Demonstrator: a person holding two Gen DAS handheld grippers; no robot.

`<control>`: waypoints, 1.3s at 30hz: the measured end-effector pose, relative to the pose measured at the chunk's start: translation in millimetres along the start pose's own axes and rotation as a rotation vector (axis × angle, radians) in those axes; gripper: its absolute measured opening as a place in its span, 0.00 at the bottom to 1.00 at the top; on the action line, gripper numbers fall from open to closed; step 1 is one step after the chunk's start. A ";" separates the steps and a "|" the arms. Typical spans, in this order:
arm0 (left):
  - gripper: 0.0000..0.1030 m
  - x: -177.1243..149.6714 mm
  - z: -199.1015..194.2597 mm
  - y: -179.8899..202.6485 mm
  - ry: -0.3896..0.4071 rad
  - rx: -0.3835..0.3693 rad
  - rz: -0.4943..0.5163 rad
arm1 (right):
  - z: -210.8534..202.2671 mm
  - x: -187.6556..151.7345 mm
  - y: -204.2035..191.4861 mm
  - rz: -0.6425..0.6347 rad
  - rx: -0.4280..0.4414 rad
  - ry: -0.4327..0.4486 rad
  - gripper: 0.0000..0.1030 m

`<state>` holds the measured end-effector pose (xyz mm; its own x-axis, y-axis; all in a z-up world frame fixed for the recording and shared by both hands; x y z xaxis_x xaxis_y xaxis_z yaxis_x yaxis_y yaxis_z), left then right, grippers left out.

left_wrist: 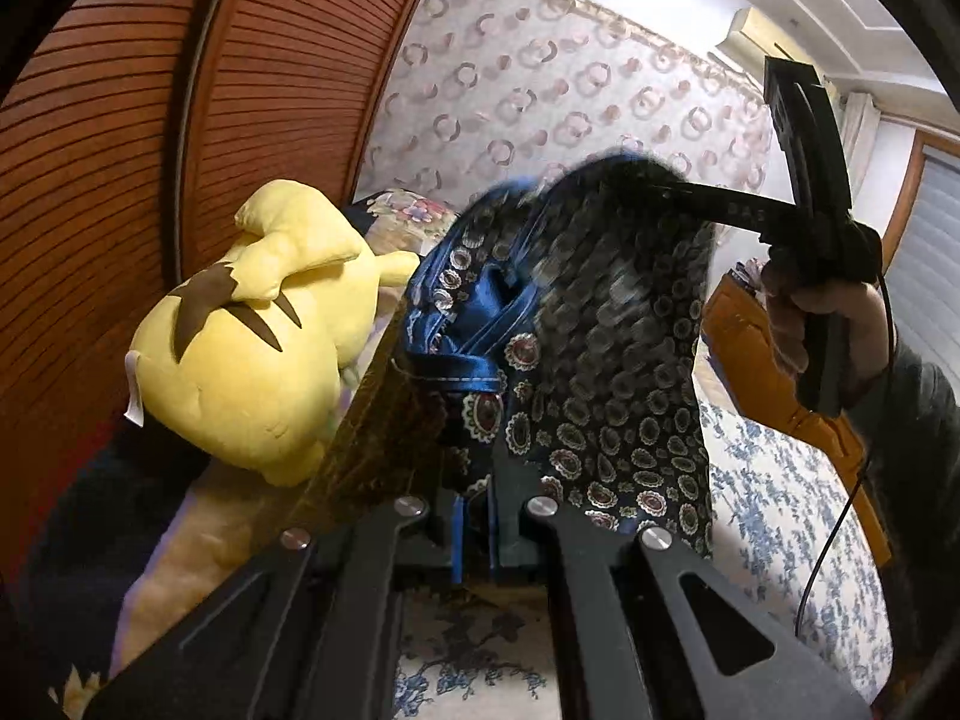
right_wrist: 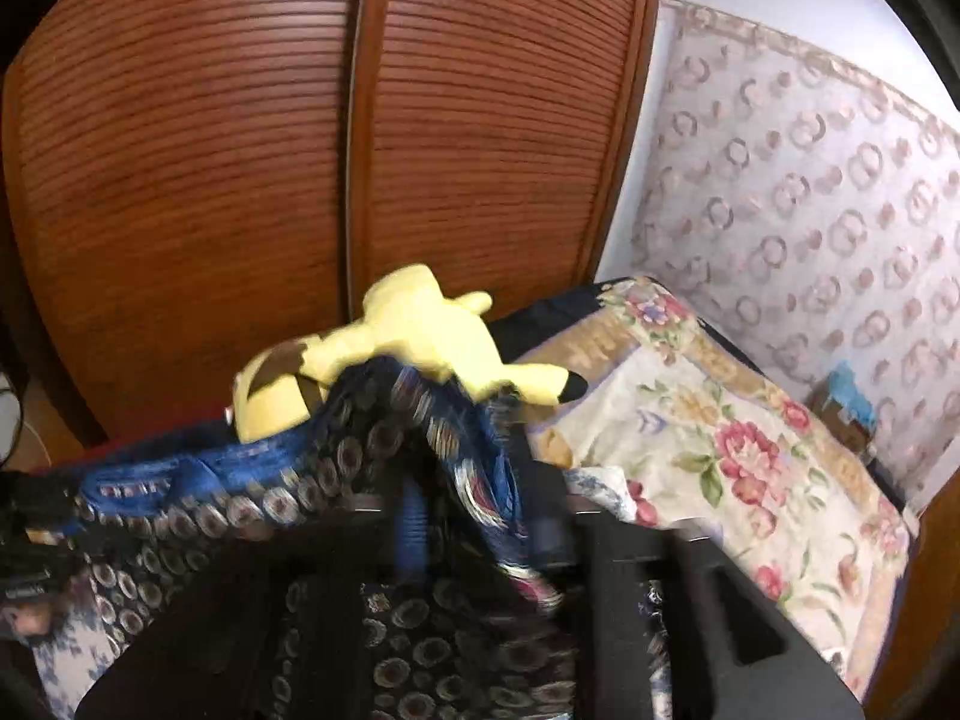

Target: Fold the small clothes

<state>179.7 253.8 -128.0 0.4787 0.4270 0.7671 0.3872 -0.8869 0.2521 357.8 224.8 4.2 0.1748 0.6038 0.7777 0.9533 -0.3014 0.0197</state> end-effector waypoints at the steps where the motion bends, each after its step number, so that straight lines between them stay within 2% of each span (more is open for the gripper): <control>1: 0.02 -1.6 0.0 -0.7 0.002 0.005 0.001 | -4.6 -0.2 4.0 0.003 -0.008 0.001 0.62; 7: 0.03 -3.4 -3.7 -1.9 -0.003 0.020 -0.004 | -18.3 -12.7 22.6 0.083 -0.057 0.025 0.67; 12: 0.07 -1.3 -8.9 -0.6 -0.003 0.053 0.031 | -11.5 -50.3 15.0 0.129 -0.030 -0.041 0.67; 15: 0.09 3.9 -19.9 2.9 0.019 0.055 0.054 | 6.7 -77.5 8.2 0.165 -0.006 -0.102 0.67; 19: 0.24 9.9 -35.0 7.7 0.050 0.070 0.090 | 21.6 -100.8 3.1 0.184 -0.024 -0.136 0.67; 20: 0.33 10.7 -38.6 9.7 0.055 0.074 0.102 | 20.0 -103.1 2.4 0.194 -0.030 -0.130 0.67; 21: 0.38 11.7 -41.0 11.0 0.060 0.076 0.112 | 15.7 -104.3 0.7 0.204 -0.028 -0.121 0.67; 23: 0.39 13.0 -47.1 16.6 0.071 0.075 0.139 | 2.8 -105.4 -3.9 0.212 -0.032 -0.101 0.67; 25: 0.45 13.4 -53.1 23.7 0.081 0.074 0.165 | -10.2 -107.2 -9.0 0.210 -0.042 -0.082 0.67; 27: 0.55 14.1 -60.0 30.4 0.094 0.070 0.178 | -27.9 -109.9 -14.1 0.210 -0.053 -0.059 0.67; 33: 0.56 7.4 -74.5 58.0 0.100 0.043 0.222 | -90.0 -129.1 -28.2 0.245 -0.110 0.008 0.68; 39: 0.56 -13.7 -77.9 93.4 0.077 0.013 0.282 | -151.0 -161.9 -42.0 0.294 -0.169 0.056 0.75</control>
<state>147.9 151.4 -69.0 0.5081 0.1492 0.8483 0.2578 -0.9661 0.0155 252.3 28.3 -27.7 0.4176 0.4329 0.7989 0.8092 -0.5770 -0.1103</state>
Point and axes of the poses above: each gripper's, at about its wrist camera, not at the fingertips, and z roughly the way its jaws point, y to its right, x to its top, the point moved 10 cm from there along z, roughly the way its jaws point, and after that the axes turned 10 degrees about x, right-handed, at the moved point
